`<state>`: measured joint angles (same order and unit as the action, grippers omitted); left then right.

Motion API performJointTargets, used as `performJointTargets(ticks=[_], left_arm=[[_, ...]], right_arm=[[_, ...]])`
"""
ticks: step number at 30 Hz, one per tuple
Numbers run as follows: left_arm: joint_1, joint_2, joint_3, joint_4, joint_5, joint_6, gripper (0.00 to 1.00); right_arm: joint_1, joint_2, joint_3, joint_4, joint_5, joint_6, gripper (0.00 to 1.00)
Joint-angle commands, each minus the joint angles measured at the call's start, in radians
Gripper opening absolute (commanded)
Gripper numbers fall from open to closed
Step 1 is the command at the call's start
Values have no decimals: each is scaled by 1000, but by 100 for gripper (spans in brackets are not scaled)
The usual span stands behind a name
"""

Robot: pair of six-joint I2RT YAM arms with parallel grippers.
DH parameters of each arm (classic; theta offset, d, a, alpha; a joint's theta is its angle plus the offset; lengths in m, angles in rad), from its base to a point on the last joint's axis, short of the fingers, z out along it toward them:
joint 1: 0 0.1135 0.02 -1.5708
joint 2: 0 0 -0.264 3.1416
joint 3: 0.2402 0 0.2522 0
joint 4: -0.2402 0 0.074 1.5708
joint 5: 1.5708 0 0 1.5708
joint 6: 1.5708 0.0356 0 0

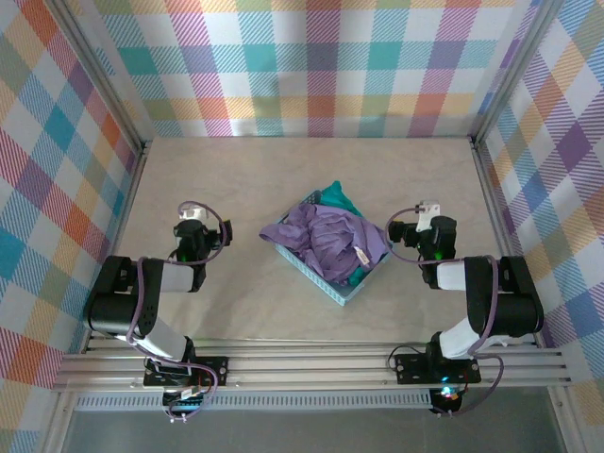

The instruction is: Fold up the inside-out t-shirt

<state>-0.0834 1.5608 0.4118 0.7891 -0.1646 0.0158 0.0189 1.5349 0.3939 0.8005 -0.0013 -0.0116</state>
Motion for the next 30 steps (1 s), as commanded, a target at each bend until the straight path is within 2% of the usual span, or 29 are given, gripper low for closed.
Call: performJointTargets(ticks=[1,30], left_arm=[[10,5,2,29,17,-4,100],[10,3,3,29,17,-5,100]], right_arm=[[-6,0,16,31,-20,12,100],[-17,1,22,23,-39,16,100]])
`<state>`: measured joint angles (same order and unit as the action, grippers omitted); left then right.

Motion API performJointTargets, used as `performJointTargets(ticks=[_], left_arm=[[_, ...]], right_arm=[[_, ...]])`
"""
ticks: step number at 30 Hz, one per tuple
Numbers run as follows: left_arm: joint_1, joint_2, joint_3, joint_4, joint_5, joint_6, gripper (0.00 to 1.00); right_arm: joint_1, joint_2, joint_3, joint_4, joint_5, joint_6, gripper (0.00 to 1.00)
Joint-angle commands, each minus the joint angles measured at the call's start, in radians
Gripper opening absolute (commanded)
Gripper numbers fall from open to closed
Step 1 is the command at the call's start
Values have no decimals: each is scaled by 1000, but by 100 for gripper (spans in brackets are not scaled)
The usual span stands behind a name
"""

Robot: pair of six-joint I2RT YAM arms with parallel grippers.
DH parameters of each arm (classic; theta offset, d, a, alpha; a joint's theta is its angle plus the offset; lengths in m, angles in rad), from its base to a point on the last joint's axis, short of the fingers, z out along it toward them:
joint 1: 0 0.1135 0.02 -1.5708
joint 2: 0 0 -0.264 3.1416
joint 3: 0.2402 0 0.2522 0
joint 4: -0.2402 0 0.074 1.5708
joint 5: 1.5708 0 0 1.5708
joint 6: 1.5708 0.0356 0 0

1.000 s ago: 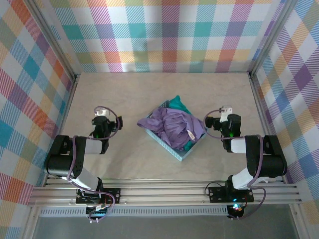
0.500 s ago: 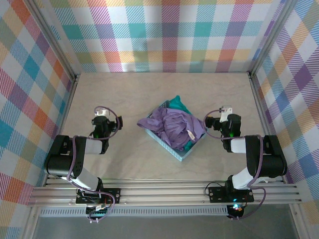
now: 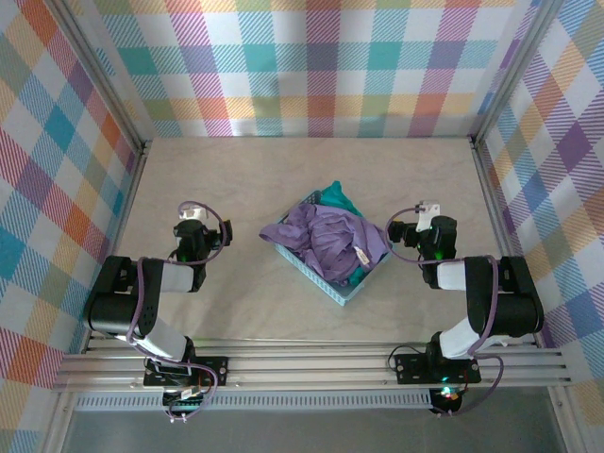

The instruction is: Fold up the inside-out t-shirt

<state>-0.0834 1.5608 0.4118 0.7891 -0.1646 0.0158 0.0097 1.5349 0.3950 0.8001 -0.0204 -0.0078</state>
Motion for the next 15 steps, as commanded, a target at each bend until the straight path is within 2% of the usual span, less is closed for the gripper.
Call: performJointTargets(ticks=[1,4,6,9,11,13,15], left_arm=[[10,3,2,30,17,-5,100],[9,2,1,32,17,-5,100],[10,-38,20,-27,-44,-28,100],[17,-160,113,-308,-162,-108,100],[20,-234,146,-444,-200,-174,100],[20,-301,189,-569,-202,-256,100],[18,-354,251,-692,-116,-330,100]], right_arm=[[-7,2,19,25,-19,13,100],[-8,1,18,26,-19,12,100],[-5,-17,13,21,26,35,100],[-5,-131,21,-88,126,71,100],[-5,-243,27,-196,244,131,100],[-14,-367,38,-320,345,262,100],[-14,-475,68,-440,331,312,99]])
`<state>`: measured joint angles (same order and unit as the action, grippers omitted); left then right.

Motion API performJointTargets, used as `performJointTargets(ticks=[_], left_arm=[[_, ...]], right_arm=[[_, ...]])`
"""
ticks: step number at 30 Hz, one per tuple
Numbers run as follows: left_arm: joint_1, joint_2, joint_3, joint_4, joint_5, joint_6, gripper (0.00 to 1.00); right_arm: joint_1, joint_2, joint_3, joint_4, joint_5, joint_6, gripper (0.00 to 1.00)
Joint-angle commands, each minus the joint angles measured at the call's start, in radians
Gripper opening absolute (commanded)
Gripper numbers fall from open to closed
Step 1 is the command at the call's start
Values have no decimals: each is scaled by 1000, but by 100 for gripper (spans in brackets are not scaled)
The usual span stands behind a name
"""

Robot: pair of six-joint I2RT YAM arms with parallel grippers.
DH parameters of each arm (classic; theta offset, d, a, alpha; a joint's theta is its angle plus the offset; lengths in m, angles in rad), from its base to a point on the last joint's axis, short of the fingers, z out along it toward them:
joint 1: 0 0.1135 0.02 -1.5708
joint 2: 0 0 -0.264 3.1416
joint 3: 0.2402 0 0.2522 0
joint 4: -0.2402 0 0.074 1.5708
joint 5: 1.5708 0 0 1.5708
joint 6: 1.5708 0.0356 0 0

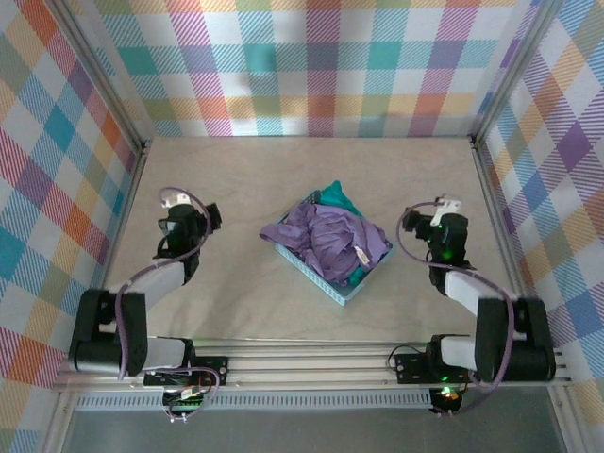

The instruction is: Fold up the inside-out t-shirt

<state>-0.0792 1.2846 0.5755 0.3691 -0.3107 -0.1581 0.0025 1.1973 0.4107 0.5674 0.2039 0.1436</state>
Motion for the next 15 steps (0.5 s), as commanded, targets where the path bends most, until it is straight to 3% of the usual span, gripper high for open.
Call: performJointTargets(ticks=[1,3,6,11,15], left_arm=[[15,-96,117,-318,108,-185,100],[5,-112,151,-350,256,-252,100],[-47,-112,179,-364,394,-308,100],[-163,-97,240,-496,347,-283,100],[-210,-80,273,-587,292,-241,100]], right_arm=[[-4,-179,76,-264,63,176,97],[30,-207,123,-327,-68,175,94],[198,-153,248,-499,-135,82,92],[500,-25,406,-835,-86,-49,92],[685,94,494,-980,-29,-78,93]])
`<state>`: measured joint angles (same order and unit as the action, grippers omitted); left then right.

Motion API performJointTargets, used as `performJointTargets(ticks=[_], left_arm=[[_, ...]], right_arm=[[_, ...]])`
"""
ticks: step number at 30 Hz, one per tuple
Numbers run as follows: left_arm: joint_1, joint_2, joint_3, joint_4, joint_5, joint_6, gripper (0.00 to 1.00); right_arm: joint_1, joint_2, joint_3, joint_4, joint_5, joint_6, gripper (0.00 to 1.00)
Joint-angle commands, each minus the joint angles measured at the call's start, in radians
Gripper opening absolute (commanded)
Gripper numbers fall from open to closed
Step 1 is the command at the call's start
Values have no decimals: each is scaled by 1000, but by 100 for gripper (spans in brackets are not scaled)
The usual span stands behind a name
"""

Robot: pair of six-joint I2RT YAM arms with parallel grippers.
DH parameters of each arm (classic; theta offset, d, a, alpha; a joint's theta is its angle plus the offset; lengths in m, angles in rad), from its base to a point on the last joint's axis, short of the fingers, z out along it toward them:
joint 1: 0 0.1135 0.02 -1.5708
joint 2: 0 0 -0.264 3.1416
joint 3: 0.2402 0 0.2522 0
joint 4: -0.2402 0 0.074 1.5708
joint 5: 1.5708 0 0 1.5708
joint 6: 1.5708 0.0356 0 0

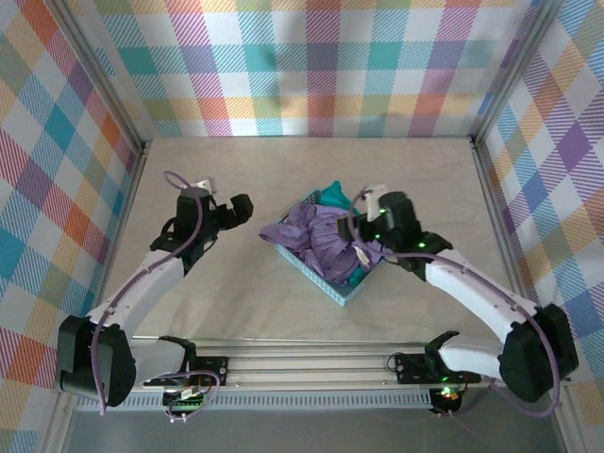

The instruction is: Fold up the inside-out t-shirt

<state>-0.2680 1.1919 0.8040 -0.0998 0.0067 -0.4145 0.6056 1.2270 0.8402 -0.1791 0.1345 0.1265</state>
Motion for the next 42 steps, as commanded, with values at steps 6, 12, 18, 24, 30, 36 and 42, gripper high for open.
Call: performJointTargets(ticks=[6,12,18,24,30,36,42], left_arm=[[-31,27,50,-142,-74,25,100],[-33,22,38,-154,-97,27,100],[-33,-5,28,-170,-123,28,100],[-32,-87,26,-223,-188,16,100],[-31,-141,38,-230,-192,2,100],[-31,-153,59,-262,-193,2,100],[-31,-171,24,-94,57,-20,100]], right_arm=[[113,331,184,-234,-24,-8,85],[114,465,256,-184,11,4,34],[74,349,300,-159,-76,-7,4],[-19,115,406,-140,-241,2,7],[-20,91,562,-60,-288,3,11],[-20,145,655,-75,-270,-8,11],[-20,160,621,-123,-283,-23,11]])
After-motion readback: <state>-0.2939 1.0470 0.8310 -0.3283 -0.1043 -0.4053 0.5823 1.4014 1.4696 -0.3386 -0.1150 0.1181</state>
